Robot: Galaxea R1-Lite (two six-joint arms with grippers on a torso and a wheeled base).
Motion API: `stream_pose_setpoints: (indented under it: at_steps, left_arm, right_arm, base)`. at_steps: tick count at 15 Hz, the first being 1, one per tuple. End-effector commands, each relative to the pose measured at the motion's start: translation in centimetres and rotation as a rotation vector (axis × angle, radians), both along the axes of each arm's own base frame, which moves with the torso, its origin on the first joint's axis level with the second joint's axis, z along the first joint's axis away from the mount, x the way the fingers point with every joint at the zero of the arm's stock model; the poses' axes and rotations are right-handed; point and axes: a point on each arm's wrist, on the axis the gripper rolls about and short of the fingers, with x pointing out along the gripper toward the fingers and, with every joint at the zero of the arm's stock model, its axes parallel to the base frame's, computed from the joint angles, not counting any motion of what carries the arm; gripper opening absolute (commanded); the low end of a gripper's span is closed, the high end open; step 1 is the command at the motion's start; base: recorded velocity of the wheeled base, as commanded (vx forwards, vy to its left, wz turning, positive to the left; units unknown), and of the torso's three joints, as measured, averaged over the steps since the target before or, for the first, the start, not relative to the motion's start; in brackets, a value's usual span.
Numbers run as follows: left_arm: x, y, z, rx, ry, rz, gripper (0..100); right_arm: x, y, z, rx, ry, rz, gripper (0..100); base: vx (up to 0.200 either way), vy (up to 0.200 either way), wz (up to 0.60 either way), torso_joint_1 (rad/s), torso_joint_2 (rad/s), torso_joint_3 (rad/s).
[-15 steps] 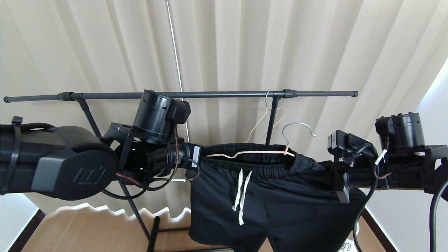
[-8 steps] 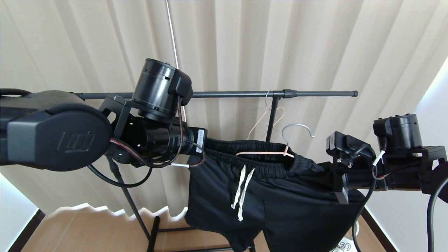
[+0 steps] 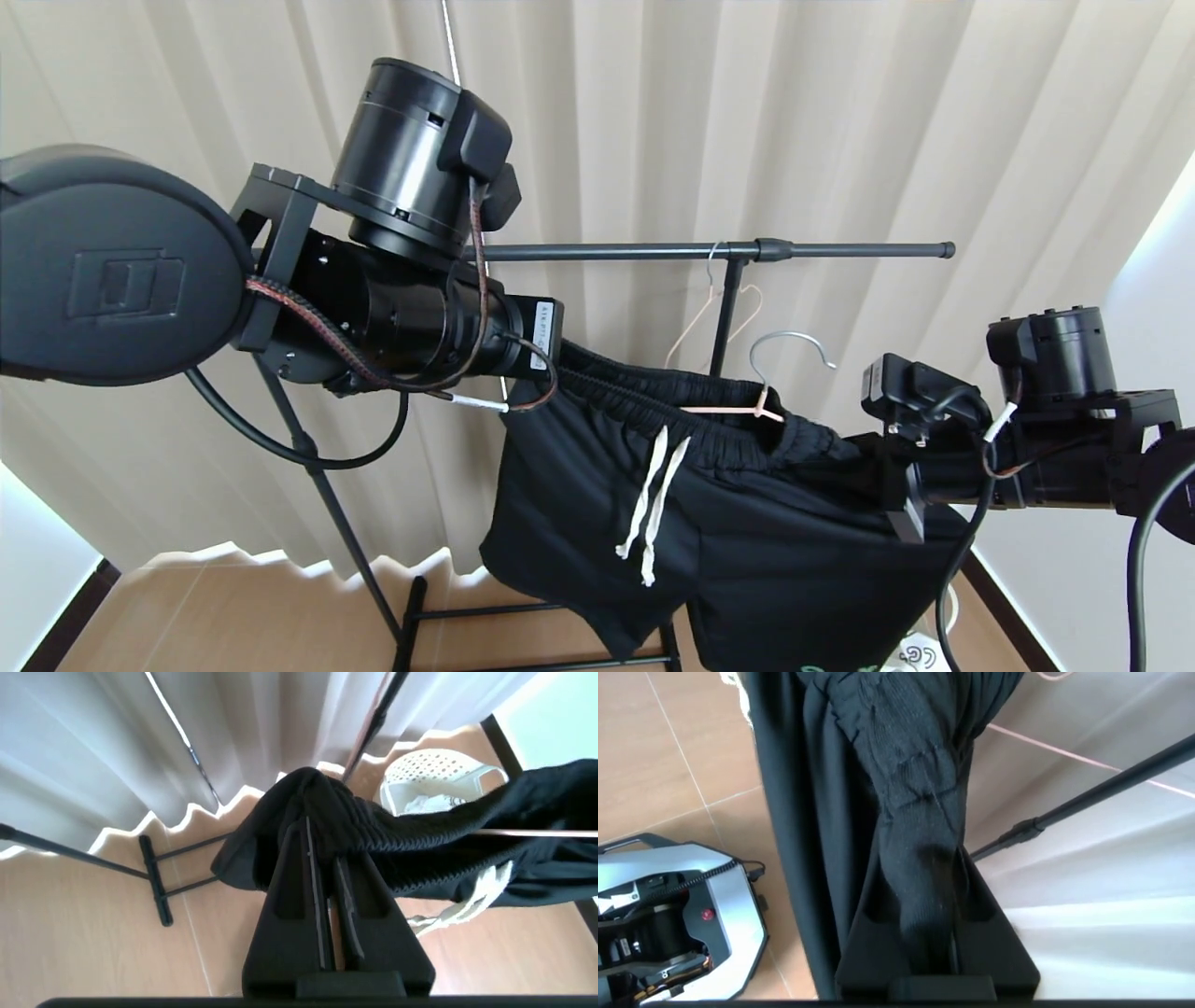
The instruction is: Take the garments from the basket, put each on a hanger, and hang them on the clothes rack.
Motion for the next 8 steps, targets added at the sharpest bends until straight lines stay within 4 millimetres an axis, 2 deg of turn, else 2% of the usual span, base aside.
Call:
stream_pose_setpoints:
  at_steps: [1, 5, 8]
  left_arm:
    - [-0.6, -0.4, 0.6, -0.010, -0.012, -0.020, 0]
    - [-2.8, -2.1, 0.2, -0.004, 0.063, -0.072, 0]
    - [-3.0, -3.0, -0.9, 0.007, 0.121, -0.071, 0]
  right_arm:
    - [0.2, 0.1, -0.3, -0.006, 0.007, -0.004, 0]
    - [0.4, 1.1, 0.3, -0.015, -0.006, -0.028, 0]
    - [0.4, 2.0, 1.0, 0.048, 0.031, -0.046, 0]
  base:
    - [0.000, 0.000, 0.00, 0.000, 0.00, 0.000]
    - [0.000, 0.000, 0.00, 0.000, 0.00, 0.000]
    - [0.000, 0.000, 0.00, 0.000, 0.00, 0.000]
